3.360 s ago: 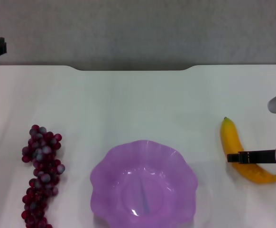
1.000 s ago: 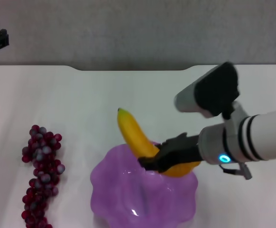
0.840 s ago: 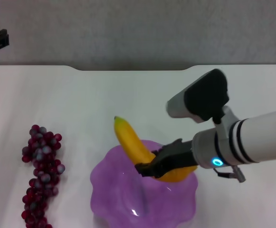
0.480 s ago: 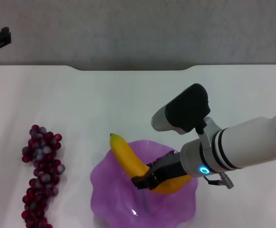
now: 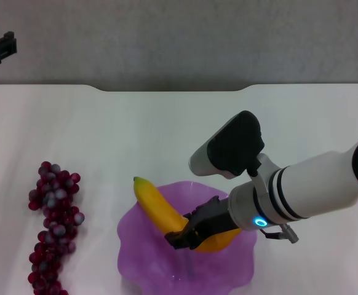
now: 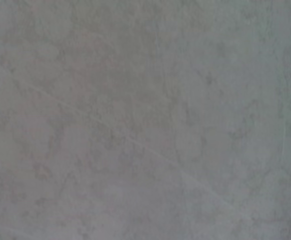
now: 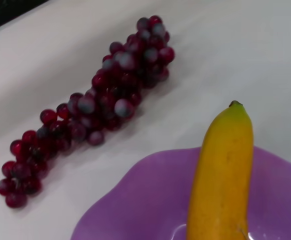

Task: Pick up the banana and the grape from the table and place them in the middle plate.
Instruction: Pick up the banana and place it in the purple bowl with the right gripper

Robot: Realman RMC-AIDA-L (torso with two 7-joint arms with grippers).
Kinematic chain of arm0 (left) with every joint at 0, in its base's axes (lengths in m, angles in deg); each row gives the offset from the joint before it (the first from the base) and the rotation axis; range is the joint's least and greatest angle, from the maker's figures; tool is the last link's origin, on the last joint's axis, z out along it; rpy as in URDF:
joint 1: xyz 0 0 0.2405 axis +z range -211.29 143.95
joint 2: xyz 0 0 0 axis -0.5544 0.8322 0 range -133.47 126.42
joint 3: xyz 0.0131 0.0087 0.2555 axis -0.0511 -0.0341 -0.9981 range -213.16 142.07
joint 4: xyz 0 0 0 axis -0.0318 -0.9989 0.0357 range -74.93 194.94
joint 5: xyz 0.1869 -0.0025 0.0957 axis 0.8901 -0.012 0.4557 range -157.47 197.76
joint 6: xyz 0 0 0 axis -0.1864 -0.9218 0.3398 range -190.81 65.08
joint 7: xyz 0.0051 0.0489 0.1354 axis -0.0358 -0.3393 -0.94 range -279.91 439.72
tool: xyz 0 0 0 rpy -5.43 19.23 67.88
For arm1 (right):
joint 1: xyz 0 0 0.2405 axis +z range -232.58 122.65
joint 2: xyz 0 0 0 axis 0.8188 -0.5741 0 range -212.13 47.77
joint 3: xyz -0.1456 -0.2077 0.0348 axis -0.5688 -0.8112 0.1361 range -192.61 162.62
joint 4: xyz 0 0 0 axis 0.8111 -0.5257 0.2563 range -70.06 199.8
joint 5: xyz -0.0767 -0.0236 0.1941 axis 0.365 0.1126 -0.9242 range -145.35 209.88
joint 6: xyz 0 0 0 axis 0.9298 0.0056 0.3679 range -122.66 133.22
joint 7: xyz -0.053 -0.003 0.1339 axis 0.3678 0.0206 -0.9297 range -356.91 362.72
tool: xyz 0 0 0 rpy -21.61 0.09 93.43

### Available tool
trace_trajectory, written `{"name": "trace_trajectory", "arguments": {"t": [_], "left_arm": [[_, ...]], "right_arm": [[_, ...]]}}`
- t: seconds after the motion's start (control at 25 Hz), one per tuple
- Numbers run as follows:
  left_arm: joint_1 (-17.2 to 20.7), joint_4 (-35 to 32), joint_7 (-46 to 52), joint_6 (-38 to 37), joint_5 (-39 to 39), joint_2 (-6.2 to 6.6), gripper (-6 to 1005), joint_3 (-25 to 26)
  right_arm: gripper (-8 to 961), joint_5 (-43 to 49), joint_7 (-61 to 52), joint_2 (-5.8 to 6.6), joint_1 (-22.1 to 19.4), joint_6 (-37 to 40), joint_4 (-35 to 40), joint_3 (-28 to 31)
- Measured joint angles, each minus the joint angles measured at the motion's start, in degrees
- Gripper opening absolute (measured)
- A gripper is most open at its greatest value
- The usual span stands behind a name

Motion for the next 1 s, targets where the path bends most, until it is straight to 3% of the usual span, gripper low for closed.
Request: {"name": "trace_trajectory", "arguments": {"t": [0.36, 1.0], "left_arm": [[0.0, 0.2, 0.0, 0.0, -0.1, 0.00, 800, -0.1], [1.2, 0.6, 0.1, 0.0, -0.1, -0.09, 801, -0.1]], "right_arm": [[547, -1.0, -0.1, -0.11, 1.6, 0.4, -2.0, -1.2], [618, -1.3, 0.0, 0.00, 0.3, 1.1, 0.1, -0.1]]}}
